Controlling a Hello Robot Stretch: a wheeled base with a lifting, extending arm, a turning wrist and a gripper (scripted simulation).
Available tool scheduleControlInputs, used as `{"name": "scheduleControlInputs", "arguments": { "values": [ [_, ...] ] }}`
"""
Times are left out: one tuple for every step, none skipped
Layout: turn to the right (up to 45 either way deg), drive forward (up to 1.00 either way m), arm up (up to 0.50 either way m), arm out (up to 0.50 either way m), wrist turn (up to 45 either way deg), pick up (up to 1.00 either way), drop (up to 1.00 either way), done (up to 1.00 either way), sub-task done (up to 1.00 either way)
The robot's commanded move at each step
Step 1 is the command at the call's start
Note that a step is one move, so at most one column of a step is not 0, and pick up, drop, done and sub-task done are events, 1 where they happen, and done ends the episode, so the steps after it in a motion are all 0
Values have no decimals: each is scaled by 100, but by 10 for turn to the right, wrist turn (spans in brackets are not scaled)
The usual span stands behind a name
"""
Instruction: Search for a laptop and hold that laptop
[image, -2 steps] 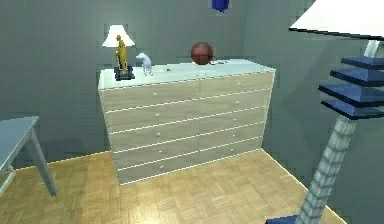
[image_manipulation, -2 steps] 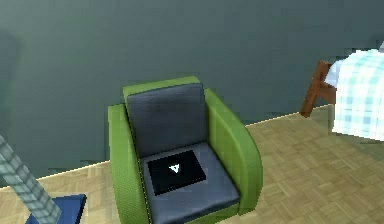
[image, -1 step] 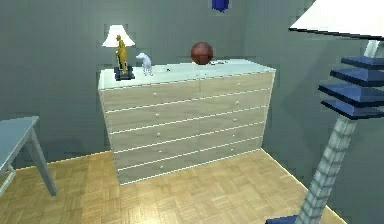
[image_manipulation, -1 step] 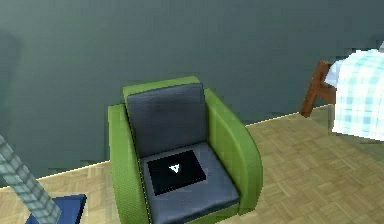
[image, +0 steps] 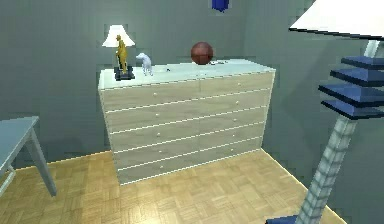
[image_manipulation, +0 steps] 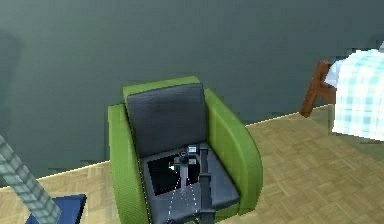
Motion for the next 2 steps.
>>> {"name": "scheduleControlInputs", "arguments": {
  "values": [
    [0,0,0,0,450,0,0,0,0],
    [0,0,0,0,450,0,0,0,0]
  ]
}}
